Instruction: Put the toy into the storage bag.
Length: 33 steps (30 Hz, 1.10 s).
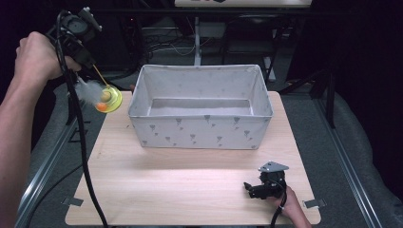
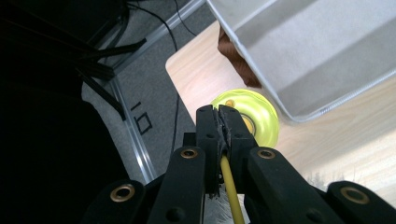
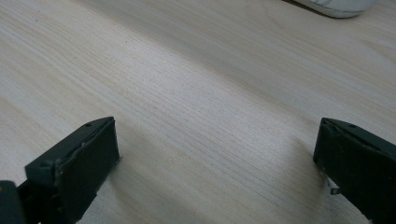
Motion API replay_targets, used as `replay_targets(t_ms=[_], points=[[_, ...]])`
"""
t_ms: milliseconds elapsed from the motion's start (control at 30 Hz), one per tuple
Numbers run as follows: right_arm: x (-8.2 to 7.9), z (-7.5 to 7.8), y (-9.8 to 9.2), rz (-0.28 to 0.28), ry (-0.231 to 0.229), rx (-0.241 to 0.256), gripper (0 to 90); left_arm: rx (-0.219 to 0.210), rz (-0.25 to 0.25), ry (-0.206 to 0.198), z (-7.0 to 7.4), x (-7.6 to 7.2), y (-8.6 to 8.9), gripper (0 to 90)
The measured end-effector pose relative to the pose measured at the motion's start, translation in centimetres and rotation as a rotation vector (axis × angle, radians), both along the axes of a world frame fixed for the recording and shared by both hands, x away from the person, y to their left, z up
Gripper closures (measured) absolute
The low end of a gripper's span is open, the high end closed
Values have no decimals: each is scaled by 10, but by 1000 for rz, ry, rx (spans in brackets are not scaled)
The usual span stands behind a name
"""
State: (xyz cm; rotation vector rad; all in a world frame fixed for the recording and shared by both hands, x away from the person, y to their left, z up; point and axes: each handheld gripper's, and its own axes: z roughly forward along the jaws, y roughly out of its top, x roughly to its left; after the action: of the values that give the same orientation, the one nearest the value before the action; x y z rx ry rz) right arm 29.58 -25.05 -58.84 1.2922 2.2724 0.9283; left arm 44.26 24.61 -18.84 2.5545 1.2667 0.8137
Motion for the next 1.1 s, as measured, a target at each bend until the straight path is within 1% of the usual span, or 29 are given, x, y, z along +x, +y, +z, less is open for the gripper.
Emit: replay_targets(t_ms=[200, 300, 533, 600, 633, 767, 967, 1100], points=[[0, 0, 0, 0, -1, 0, 0, -5, -16, -12, 7, 2, -8, 879], [0, 0, 0, 0, -1, 0, 0, 1, -27, -13, 10, 4, -13, 879], [0, 0, 0, -2, -2, 0, 0, -11, -50, -41, 20, 6, -23, 879], [0, 0, 0, -3, -3, 0, 0, -13, -55, -42, 23, 7, -27, 879], [0, 0, 0, -3, -3, 0, 0, -7, -65, -45, 24, 7, -29, 879], [0, 0, 0, -3, -3, 0, 0, -17, -82, -56, 27, 9, -38, 879], [0, 0, 0, -3, -3, 1, 0, -22, -103, -59, 27, 14, -50, 879], [0, 0, 0, -2, -4, 1, 0, -36, -119, -58, 24, 16, -59, 879]])
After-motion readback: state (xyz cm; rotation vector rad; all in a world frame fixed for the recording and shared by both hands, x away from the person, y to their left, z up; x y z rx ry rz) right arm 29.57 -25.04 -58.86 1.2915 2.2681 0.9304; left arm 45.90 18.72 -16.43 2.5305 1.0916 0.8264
